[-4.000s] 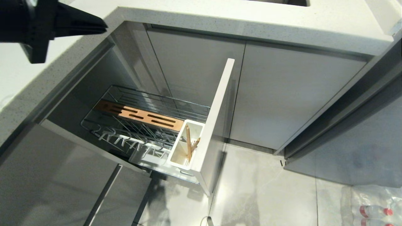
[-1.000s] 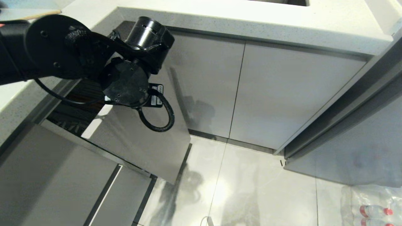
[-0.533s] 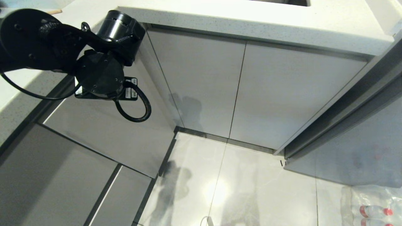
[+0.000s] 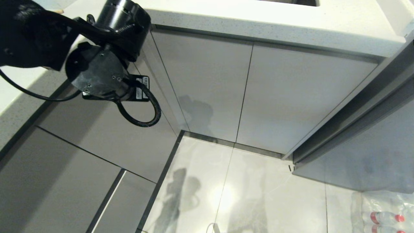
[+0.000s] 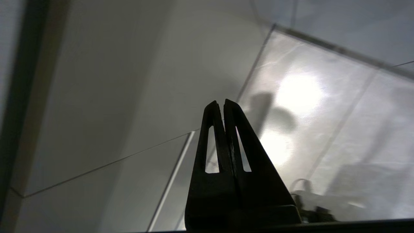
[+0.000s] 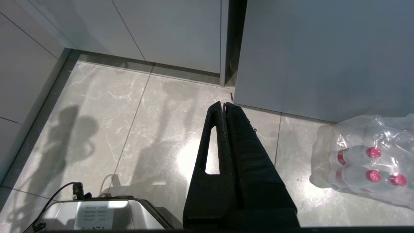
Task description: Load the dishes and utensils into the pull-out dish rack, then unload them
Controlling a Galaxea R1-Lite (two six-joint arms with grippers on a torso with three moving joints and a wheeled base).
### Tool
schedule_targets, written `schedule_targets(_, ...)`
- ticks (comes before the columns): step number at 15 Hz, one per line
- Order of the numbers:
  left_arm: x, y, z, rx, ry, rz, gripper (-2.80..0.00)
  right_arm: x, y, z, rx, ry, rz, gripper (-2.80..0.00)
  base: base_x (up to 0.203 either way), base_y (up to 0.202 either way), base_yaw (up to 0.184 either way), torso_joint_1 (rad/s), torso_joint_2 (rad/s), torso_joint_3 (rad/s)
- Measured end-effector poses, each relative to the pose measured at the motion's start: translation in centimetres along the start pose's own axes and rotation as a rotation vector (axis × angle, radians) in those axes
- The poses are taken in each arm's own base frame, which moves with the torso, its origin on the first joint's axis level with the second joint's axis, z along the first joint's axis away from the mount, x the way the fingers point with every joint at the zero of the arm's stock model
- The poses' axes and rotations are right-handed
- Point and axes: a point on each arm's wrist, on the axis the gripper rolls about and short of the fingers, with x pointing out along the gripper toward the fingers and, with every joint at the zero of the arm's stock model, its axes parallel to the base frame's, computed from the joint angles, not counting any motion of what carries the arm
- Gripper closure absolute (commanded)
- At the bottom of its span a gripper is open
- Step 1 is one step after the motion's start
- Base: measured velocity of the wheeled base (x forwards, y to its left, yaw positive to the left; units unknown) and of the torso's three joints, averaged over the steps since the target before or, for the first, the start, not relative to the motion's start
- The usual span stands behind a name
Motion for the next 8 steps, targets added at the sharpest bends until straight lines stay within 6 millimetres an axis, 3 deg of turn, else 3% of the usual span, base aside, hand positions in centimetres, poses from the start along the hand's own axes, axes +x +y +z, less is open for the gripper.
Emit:
schedule_targets(3,-3.8,4.1,1.3,-0.099,-0.060,-0.109,0.00,0.0,0.0,0.0,0.000,0.000,0.000,0.00,0.000,0.000,0.000,0.000,0.00,0.000)
schedule_targets(5,-7.0,8.4,1.8,-0.177,-0.118,-0.182,0.00,0.0,0.0,0.0,0.000,-0.001,0.000,0.00,0.000,0.000,0.000,0.000,0.00,0.000)
schedule_targets(8,-11.6,16.4,1.4,-0.296,-0.245,-0.278,0.00,0.0,0.0,0.0,0.000,0.000,0.000,0.00,0.000,0.000,0.000,0.000,0.00,0.000)
